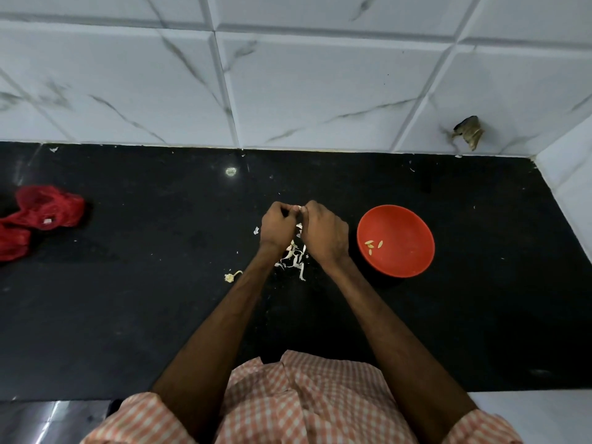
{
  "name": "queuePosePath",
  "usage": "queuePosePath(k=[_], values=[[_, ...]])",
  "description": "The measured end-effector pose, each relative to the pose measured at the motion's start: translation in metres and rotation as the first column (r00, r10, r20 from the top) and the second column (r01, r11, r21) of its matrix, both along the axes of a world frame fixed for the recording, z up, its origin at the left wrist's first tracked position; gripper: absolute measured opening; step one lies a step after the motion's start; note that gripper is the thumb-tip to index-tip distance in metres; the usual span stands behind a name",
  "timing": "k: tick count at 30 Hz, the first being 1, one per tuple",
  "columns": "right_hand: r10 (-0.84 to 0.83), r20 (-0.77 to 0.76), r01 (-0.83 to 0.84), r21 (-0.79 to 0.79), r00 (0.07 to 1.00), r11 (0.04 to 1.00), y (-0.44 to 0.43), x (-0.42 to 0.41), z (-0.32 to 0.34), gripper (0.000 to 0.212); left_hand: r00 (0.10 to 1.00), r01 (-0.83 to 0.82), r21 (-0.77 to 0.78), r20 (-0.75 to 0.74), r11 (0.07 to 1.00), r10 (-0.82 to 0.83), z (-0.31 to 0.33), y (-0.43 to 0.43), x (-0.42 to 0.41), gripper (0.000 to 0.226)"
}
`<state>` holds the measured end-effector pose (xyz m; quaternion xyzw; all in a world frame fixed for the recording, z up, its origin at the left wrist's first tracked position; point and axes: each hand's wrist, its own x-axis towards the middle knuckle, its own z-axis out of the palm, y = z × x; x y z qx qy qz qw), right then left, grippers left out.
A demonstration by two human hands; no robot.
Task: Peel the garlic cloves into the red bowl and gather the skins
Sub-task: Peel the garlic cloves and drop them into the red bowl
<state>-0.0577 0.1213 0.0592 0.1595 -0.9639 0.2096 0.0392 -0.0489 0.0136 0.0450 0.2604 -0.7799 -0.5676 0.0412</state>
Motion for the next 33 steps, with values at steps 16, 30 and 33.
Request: queuePosePath(k=[16, 30, 33], values=[[0.116, 0.191, 0.015, -0.574, 0.975, 0.819, 0.013, -0.014, -0.012, 0.031, 0.976, 0.216, -0.048, -0.021, 0.975, -0.217, -0.005, -0.009, 0.001, 0.020], [0.041, 0.525, 0.457, -0.774, 0.850, 0.438, 0.017, -0.013, -0.016, 0.020, 0.993, 0.094, 0.008, -0.067, 0.995, -0.094, -0.016, -0.016, 0.003, 0.007], [0.119, 0.653, 0.617, -0.750, 0.748, 0.240, 0.023, -0.012, -0.009, 0.024, 0.993, 0.104, -0.015, -0.063, 0.994, -0.105, -0.018, -0.014, 0.005, 0.012]])
